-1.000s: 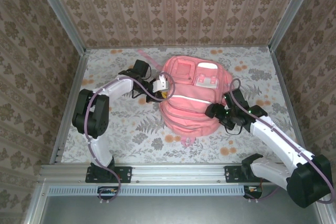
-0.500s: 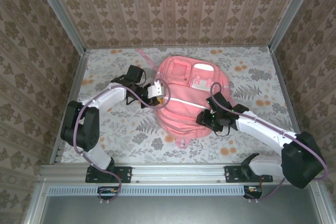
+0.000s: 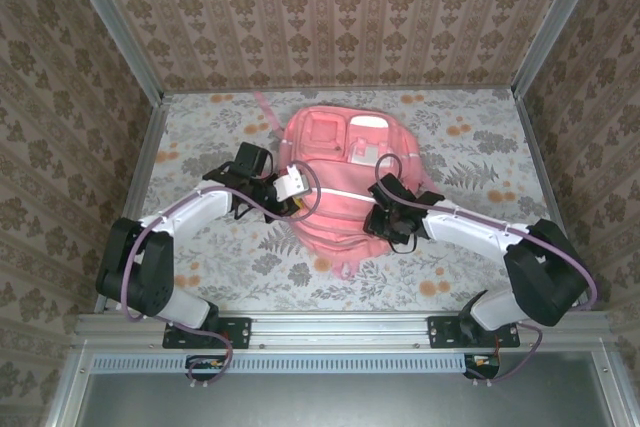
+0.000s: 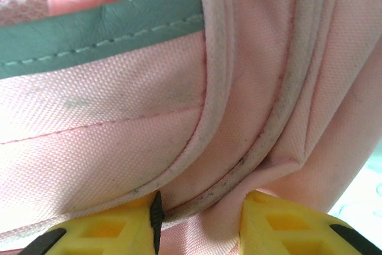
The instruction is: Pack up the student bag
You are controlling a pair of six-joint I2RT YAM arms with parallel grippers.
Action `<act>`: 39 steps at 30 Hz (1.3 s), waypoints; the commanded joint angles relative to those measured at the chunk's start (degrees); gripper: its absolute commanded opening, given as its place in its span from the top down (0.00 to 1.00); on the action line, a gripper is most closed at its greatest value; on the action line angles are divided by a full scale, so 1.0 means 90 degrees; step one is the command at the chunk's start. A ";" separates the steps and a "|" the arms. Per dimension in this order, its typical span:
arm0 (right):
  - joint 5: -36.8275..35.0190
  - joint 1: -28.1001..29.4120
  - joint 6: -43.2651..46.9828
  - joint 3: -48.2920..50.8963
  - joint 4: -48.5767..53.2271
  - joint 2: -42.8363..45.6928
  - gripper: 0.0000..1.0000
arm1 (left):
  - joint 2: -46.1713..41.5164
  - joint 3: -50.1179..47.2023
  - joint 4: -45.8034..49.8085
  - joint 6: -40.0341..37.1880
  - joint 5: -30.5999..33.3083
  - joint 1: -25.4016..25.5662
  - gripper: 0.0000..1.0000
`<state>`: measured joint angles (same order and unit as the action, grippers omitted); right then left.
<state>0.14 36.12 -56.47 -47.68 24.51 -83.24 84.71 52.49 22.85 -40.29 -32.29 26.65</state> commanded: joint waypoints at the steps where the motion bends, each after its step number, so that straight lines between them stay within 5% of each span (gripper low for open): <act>1: -0.0137 -0.0253 0.0275 -0.0651 -0.0885 -0.0261 0.63 | -0.0119 -0.0014 0.0105 0.0635 -0.0358 0.0221 1.00; 9: -0.0138 -0.0391 0.0509 -0.0891 -0.0732 -0.0315 0.63 | -0.0270 -0.0080 0.0342 0.0457 -0.0302 0.0365 1.00; 15: 0.0017 -0.0354 0.0387 -0.0782 -0.0853 -0.0324 0.63 | -0.0213 -0.0042 -0.0114 0.1123 -0.0342 0.0759 0.99; 21: -0.0442 -0.0358 0.0567 -0.0809 -0.0327 0.0105 0.61 | -0.0413 0.0005 -0.0228 0.1577 -0.0139 0.0898 0.69; 29: -0.1072 -0.0209 0.0863 -0.0994 0.0665 0.0873 0.44 | -0.1517 -0.0268 -0.0174 0.2673 0.0723 0.0452 0.57; 33: -0.1435 0.0330 0.0847 -0.1292 0.1080 0.0808 0.35 | -0.2151 -0.0530 -0.0388 0.3698 0.1637 0.0247 0.48; 39: -0.1977 0.1474 0.1033 -0.2197 0.1218 -0.0193 0.35 | -0.2843 -0.0641 -0.0362 0.5353 0.2909 -0.0232 0.31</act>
<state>-13.26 46.06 -49.08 -63.77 32.88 -80.93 61.47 47.40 20.14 -3.49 -14.02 26.63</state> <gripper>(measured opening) 0.653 0.675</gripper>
